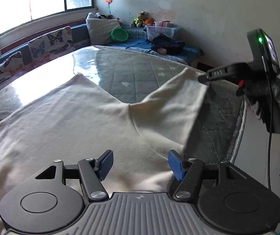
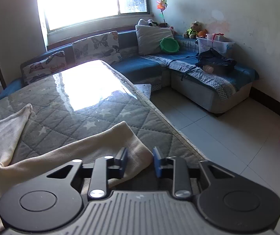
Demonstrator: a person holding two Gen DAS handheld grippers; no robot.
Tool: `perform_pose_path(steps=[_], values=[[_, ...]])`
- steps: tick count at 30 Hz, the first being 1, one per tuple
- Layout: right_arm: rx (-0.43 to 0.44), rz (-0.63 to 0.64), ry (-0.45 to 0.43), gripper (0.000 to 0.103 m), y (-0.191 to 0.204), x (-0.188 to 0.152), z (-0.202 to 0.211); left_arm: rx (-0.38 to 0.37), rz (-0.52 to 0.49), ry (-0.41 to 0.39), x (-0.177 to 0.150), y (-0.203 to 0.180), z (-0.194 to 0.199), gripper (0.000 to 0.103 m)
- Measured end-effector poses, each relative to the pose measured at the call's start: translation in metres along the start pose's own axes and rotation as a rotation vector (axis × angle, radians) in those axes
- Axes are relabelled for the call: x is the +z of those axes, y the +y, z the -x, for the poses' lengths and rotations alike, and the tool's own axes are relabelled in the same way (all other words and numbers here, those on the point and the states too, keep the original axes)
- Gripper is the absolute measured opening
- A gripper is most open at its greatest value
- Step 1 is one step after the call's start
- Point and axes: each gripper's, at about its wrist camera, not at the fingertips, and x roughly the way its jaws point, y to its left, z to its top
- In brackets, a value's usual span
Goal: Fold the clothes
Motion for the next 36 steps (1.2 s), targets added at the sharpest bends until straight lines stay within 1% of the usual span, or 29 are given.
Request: perform_pose_path(steps=[4,7,11,15,20,23,25,27,29,34,36], values=[[0.034,-0.045,-0.01,0.01,-0.003,0.001,0.001,0.001,0.014,-0.005,0.001,0.001,0.001,0.065],[0.079,-0.092,-0.025,0.009,-0.007,0.005,0.01,0.008,0.046,-0.015,0.003,0.008,0.007,0.065],[0.168,-0.108,-0.051,0.009,-0.002,0.02,0.033,0.03,0.083,-0.047,0.003,0.021,0.021,0.066],[0.289,-0.067,-0.084,0.009,0.023,0.043,0.062,0.079,0.132,-0.056,-0.007,0.041,0.038,0.066],[0.464,0.043,-0.086,0.009,0.075,0.067,0.092,0.18,0.213,-0.073,-0.027,0.077,0.067,0.066],[0.554,0.121,-0.064,0.009,0.116,0.07,0.097,0.254,0.279,-0.098,-0.041,0.102,0.089,0.067],[0.624,0.185,-0.033,0.009,0.151,0.067,0.097,0.3,0.324,-0.113,-0.051,0.118,0.105,0.067],[0.665,0.229,-0.007,0.009,0.176,0.061,0.094,0.35,0.365,-0.124,-0.062,0.132,0.119,0.068],[0.713,0.282,0.044,0.009,0.208,0.05,0.086,0.396,0.408,-0.128,-0.074,0.145,0.131,0.068],[0.782,0.392,0.154,0.009,0.265,0.008,0.071,0.486,0.501,-0.115,-0.1,0.171,0.151,0.068],[0.795,0.438,0.176,0.009,0.281,-0.013,0.072,0.518,0.536,-0.11,-0.11,0.18,0.158,0.068]])
